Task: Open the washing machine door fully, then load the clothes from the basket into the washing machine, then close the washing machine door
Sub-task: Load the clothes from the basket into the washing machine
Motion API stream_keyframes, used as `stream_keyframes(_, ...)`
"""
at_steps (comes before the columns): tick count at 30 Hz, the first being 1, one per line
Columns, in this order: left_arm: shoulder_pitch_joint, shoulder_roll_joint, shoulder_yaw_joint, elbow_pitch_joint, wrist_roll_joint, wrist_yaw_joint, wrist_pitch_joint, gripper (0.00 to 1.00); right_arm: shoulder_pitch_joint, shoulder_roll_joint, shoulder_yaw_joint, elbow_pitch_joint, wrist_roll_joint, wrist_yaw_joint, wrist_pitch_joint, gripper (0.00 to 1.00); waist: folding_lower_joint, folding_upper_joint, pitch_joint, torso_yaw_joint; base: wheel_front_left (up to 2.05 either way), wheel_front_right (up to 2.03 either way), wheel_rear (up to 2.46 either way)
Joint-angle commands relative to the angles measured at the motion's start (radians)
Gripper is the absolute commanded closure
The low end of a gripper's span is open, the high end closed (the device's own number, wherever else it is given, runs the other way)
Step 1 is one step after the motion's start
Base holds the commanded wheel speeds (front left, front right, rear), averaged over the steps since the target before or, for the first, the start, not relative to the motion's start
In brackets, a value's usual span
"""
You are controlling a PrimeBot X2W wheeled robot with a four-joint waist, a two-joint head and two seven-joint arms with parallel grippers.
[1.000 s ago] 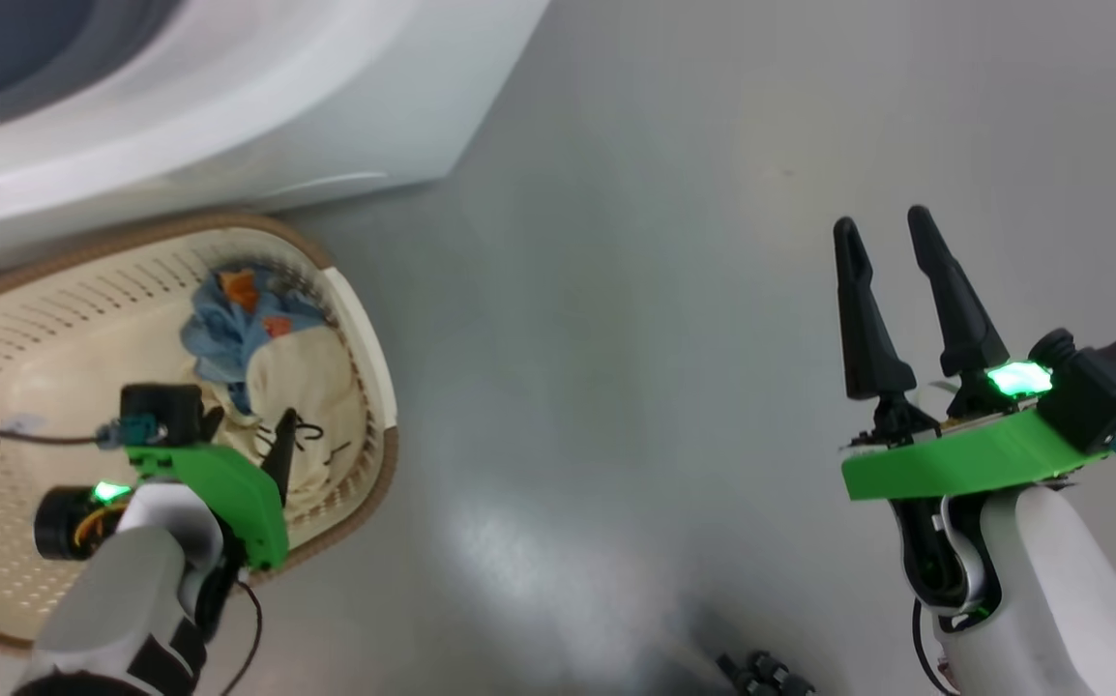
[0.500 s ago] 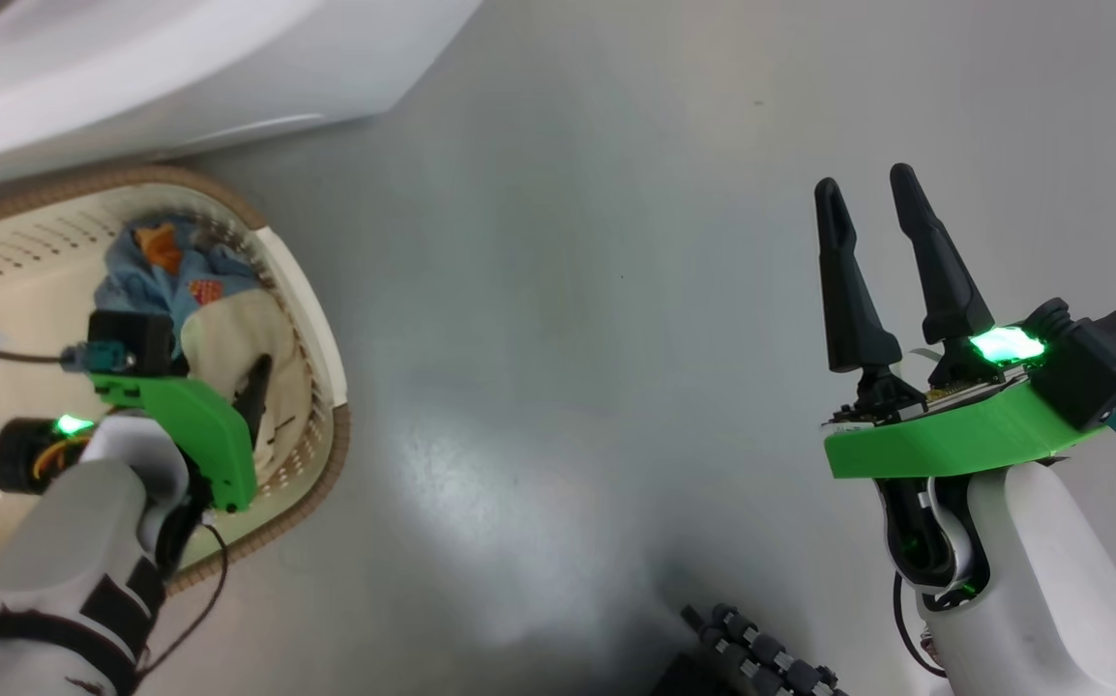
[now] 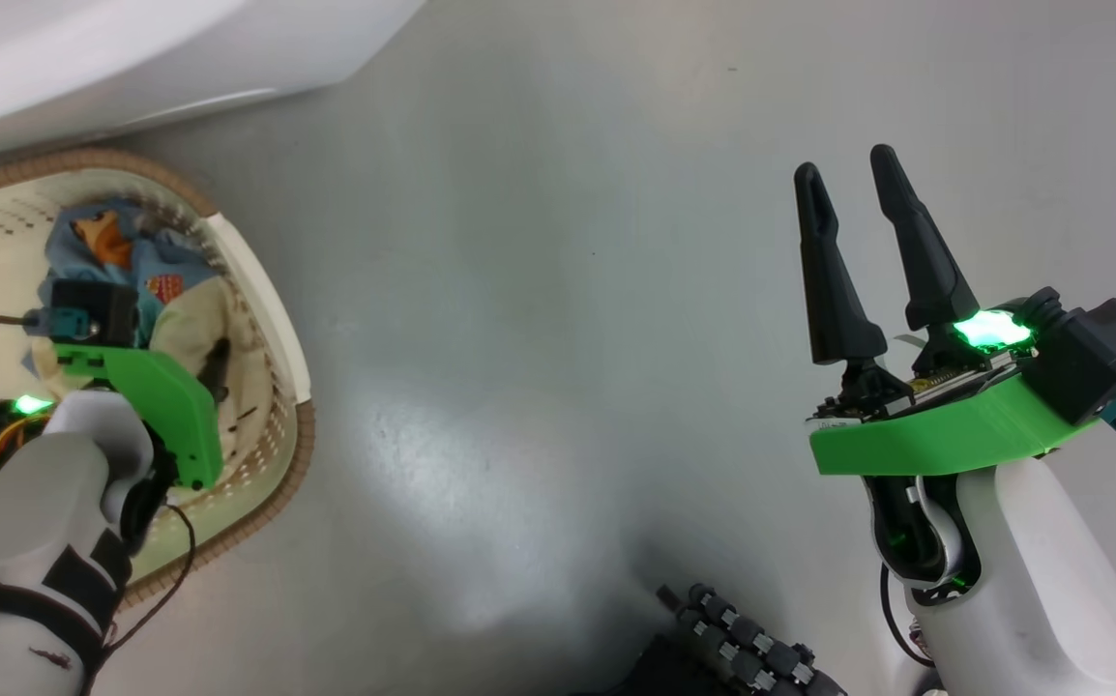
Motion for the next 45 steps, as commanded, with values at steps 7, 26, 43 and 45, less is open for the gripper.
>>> stream_keyframes(7, -0.002, 0.015, -0.004, 0.01, -0.053, 0.001, -0.022, 1.0, 0.026, -0.009, 0.003, -0.019, 0.0, 0.004, -0.008, 0.0, 0.0, -0.0001, -0.025, 0.008, 0.0, 0.0, 0.0)
stream_keyframes(26, 0.124, -0.038, -0.042, -0.054, -0.224, 0.001, -0.24, 1.0, 0.067, -0.024, -0.039, 0.023, -0.041, 0.004, -0.008, 0.0, 0.0, -0.0001, -0.289, 0.121, 0.0, 0.0, 0.0)
stream_keyframes(43, 0.325, -0.032, 0.083, -0.19, -0.176, 0.001, -0.306, 1.0, 0.249, -0.095, -0.075, 0.057, -0.04, 0.004, -0.008, 0.0, 0.0, -0.0001, -0.595, 0.222, 0.0, 0.0, 0.0)
stream_keyframes(45, 0.358, -0.034, 0.142, -0.221, -0.126, 0.001, -0.306, 1.0, 0.271, -0.1, -0.08, 0.058, -0.04, 0.004, -0.008, 0.0, 0.0, -0.0001, -0.621, 0.233, 0.0, 0.0, 0.0)
